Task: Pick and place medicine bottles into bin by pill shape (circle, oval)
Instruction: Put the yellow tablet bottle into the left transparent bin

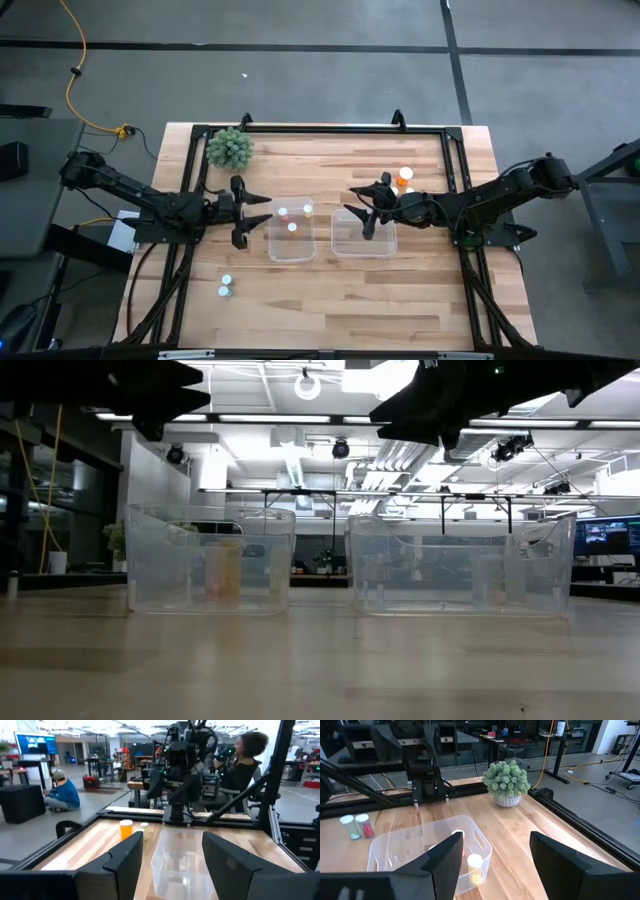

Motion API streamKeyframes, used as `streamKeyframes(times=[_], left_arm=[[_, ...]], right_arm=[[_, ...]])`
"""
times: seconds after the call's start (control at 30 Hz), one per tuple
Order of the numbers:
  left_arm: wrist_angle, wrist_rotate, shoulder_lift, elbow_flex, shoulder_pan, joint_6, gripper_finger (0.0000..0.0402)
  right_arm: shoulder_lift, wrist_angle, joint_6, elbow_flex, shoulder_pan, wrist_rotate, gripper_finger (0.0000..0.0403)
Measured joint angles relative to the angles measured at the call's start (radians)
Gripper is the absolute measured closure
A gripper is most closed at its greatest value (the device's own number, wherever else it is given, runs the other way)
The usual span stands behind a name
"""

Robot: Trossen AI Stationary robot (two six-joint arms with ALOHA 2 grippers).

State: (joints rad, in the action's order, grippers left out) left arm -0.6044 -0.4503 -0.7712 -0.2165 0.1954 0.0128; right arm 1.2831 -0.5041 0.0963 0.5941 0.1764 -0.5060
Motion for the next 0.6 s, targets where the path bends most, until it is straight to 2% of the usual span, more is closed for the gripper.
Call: streamKeyframes(times=[0.47, 0.53, 0.6], left_arm=[[-0.037, 0.020, -0.001, 0.000, 0.000, 0.012, 0.0206], [-0.044, 0.037, -0.001, 0.000, 0.000, 0.025, 0.0206], [-0.046, 0.056, -0.001, 0.000, 0.000, 0.024, 0.0206]], right_arm=[[0.000, -0.001, 0.017, 0.000, 0.000, -0.007, 0.0179], [0.000, -0.001, 0.044, 0.000, 0.001, -0.055, 0.0179], [0.000, 0.017, 0.098, 0.007, 0.000, -0.151, 0.0179]])
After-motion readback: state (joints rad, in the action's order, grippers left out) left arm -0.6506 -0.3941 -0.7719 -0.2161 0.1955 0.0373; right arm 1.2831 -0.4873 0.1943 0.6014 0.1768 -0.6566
